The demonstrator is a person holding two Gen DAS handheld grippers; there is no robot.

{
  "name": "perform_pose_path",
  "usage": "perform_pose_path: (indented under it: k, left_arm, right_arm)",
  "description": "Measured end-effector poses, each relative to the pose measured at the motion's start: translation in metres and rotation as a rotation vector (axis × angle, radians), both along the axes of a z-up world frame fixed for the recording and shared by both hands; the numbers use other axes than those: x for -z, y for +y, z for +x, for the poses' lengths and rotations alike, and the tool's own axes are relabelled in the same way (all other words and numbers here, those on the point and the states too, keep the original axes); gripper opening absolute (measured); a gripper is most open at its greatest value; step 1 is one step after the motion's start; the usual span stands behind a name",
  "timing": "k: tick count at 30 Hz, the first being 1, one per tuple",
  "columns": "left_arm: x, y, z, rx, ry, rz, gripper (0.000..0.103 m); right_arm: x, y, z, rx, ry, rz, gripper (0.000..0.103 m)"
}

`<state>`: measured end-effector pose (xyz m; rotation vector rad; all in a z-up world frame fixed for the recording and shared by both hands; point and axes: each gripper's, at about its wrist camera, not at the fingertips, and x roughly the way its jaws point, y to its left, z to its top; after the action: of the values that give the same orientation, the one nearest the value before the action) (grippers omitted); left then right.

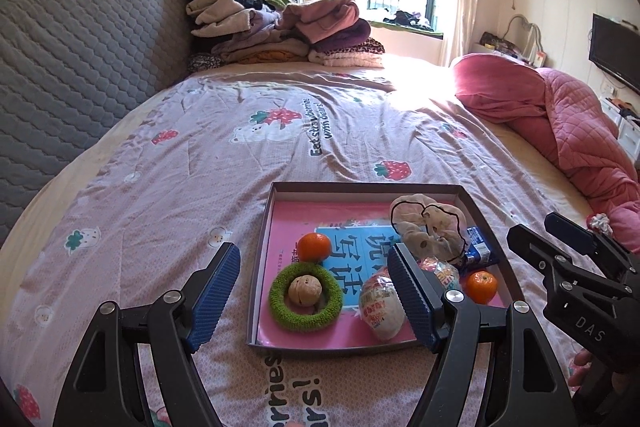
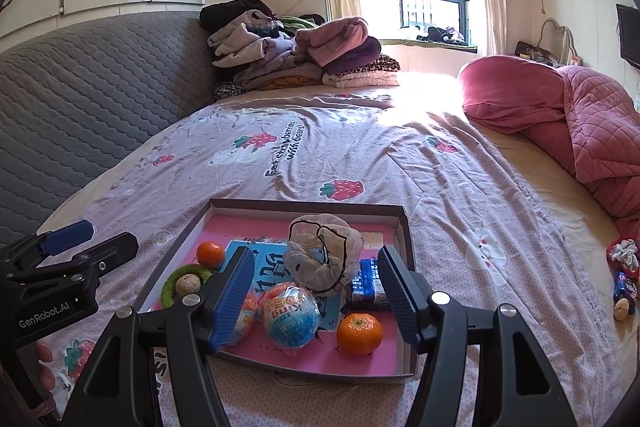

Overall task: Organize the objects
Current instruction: 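Withdraw both open grippers back from the tray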

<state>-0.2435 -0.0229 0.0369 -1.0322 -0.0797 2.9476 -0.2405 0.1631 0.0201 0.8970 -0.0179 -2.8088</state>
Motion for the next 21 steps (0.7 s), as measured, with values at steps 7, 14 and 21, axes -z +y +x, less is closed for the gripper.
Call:
perform_pose_path:
  k: [7,14,21]
  left_arm:
    - [0.001,0.000,0.010,-0.001,-0.006,-0.004,0.077]
    - [0.002,-0.001,0.024,-0.001,-0.006,-0.009,0.077]
    - [0.003,-0.003,0.036,-0.006,-0.001,-0.016,0.077]
  right_arm:
    - [0.001,0.000,0.010,-0.003,-0.002,0.007,0.064]
    - [0.000,0.000,0.022,-0.012,0.003,0.003,0.064]
    - [0.000,-0.002,0.036,-0.022,0.014,0.006,0.064]
